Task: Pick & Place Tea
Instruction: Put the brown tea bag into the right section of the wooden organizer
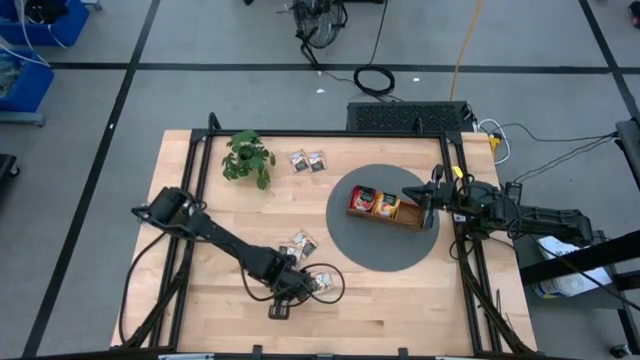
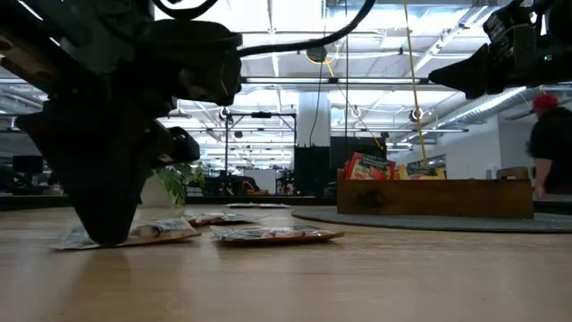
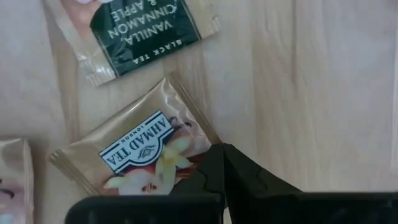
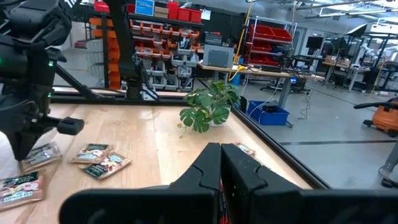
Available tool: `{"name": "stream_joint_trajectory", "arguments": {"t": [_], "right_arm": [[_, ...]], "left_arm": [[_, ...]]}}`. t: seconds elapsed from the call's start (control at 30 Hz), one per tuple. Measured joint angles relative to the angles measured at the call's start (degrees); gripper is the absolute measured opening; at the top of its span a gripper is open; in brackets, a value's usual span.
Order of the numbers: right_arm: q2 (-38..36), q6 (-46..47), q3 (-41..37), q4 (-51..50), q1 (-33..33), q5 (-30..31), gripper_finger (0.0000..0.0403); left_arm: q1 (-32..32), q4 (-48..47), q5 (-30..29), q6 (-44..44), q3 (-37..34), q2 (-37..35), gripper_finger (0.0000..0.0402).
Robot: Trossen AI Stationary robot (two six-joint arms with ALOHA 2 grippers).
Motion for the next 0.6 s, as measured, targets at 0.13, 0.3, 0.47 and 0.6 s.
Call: {"name": "stream_joint_trajectory", "arguments": {"t": [0.13,0.3,0.47,0.6], "right_arm": [[0.1,0.0,0.0,0.0,0.0,0.0,0.0000],[0.1,0.4,0.0,0.0,0.0,0.0,0.0000],[0.1,0.4,0.0,-0.2,0.0,0.0,0.0000],[0.1,0.4,0.0,-0.3,0.0,0.0,0.0000]], "left_arm": [[1.0,-5.8,-4.4,-2.0,0.0,-1.0,0.0002],[1.5,-16.8,-13.2,-8.3,-0.4,-2.9,0.0003],[1.5,-12.9,-9.6,-14.6,-0.3,-5.7,0.0005],[1.6,-13.0,-7.4,-21.6,-0.2,-7.3,0.0045]]}}
